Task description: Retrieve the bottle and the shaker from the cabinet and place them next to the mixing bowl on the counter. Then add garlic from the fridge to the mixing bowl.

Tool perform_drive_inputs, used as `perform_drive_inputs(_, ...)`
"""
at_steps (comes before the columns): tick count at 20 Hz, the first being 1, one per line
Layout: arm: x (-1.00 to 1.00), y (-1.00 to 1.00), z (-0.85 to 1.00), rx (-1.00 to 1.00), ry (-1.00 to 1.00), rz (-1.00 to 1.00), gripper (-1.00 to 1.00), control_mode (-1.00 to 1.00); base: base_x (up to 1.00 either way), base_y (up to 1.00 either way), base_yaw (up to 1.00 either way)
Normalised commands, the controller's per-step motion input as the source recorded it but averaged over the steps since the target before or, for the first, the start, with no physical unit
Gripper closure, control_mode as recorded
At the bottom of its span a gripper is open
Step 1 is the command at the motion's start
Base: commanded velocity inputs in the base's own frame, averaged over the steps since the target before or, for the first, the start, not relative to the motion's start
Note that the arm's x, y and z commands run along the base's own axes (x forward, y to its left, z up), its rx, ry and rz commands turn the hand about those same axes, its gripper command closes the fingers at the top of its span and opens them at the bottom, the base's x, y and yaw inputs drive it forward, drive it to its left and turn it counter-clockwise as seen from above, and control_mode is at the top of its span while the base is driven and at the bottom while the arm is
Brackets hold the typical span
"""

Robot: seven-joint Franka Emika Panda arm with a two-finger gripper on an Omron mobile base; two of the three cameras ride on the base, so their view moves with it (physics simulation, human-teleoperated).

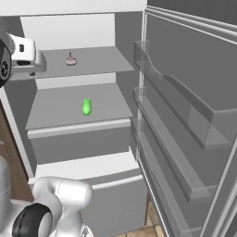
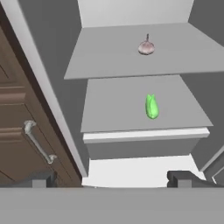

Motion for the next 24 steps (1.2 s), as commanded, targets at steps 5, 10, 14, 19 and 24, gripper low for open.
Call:
perform_drive_inputs(5, 0.48, 0.00, 0.00, 0.00, 0.03, 0.00, -1.00, -1.00, 0.00, 0.00, 0.00)
perform_drive_inputs(10, 0.62, 0.00, -0.25, 0.00, 0.01, 0.00, -1.00, -1.00, 0.00, 0.00, 0.00)
perform_drive_inputs(14, 0.64, 0.00, -0.48, 0.00, 0.01, 0.00, -1.00, -1.00, 0.00, 0.00, 0.00)
perform_drive_inputs(19, 0.59, 0.00, -0.29, 0.00, 0.00, 0.00, -1.00, -1.00, 0.00, 0.00, 0.00)
perform_drive_inputs(24, 0.59, 0.00, -0.02, 0.00, 0.00, 0.00, -1.00, -1.00, 0.00, 0.00, 0.00)
